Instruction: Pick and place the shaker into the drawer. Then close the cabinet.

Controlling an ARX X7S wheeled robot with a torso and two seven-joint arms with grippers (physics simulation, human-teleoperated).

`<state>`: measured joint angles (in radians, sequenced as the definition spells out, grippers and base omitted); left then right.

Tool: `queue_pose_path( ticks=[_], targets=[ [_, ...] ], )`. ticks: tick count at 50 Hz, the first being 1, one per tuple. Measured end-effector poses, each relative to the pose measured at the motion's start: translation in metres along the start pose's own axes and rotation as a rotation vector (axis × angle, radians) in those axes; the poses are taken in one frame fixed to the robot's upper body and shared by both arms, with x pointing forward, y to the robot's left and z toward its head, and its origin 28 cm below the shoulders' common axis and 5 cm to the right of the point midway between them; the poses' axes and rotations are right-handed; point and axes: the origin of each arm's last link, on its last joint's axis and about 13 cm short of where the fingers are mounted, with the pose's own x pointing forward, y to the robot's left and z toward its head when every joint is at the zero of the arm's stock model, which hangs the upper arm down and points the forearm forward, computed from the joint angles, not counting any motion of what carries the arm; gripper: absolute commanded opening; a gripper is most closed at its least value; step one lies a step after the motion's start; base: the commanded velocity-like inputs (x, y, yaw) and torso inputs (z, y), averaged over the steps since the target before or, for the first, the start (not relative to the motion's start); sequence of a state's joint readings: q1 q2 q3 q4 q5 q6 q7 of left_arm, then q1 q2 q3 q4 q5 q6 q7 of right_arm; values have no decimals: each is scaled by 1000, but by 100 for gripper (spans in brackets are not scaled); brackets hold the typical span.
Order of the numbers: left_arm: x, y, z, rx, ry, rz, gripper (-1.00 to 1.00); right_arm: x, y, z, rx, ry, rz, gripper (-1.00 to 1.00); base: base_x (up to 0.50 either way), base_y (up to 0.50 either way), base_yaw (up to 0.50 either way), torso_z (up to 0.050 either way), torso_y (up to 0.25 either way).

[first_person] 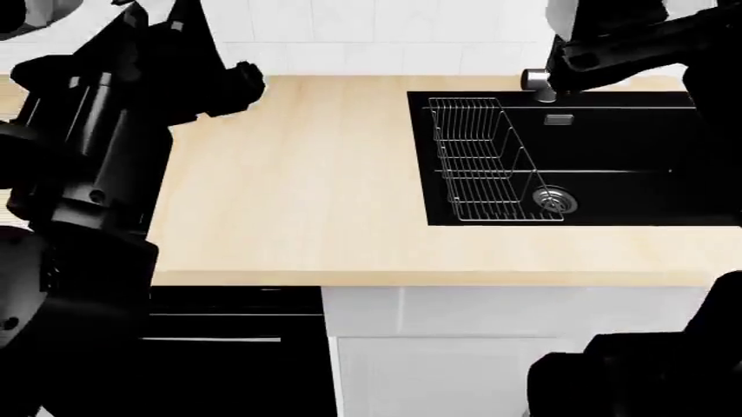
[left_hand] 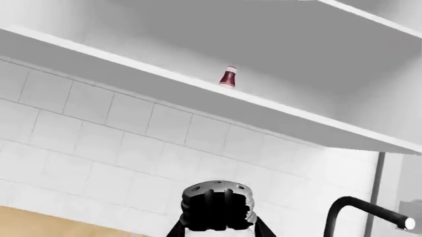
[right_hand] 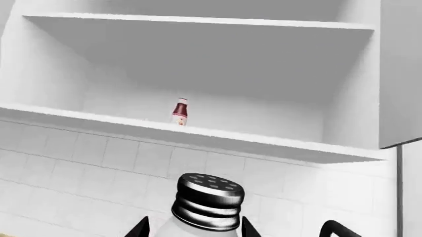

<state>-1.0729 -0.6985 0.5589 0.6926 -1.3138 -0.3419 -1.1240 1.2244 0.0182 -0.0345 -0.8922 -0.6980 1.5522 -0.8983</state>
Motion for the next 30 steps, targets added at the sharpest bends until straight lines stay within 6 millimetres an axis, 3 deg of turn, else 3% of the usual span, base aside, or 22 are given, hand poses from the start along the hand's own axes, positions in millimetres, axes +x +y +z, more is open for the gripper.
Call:
queue_pose_path(
  ticks=[2,5,8,11,15,20,30],
  targets=[
    [-10,3,-8,8,26,5,-100,-7,-5,-9,-12,31,-39,-100,0,0,0,0,0],
    [-23,8,-19,17,61,13,-100,-11,-16,-14,-201,50,-82,-100,0,0,0,0,0],
    [-34,12,-28,24,93,19,-100,-13,-22,-9,-417,-41,-111,-100,0,0,0,0,0],
    [-43,16,-35,29,119,25,-100,-14,-15,-12,-475,-152,-101,-100,0,0,0,5,0],
    [-52,20,-43,33,147,33,-100,-21,6,-22,-352,-210,-37,-100,0,0,0,0,0],
    [-62,24,-50,35,174,38,-100,-36,25,-32,-167,-159,12,-100,0,0,0,0,0],
    [-72,27,-57,39,203,40,-100,-58,42,-41,45,-4,18,-100,0,0,0,0,0]
  ],
)
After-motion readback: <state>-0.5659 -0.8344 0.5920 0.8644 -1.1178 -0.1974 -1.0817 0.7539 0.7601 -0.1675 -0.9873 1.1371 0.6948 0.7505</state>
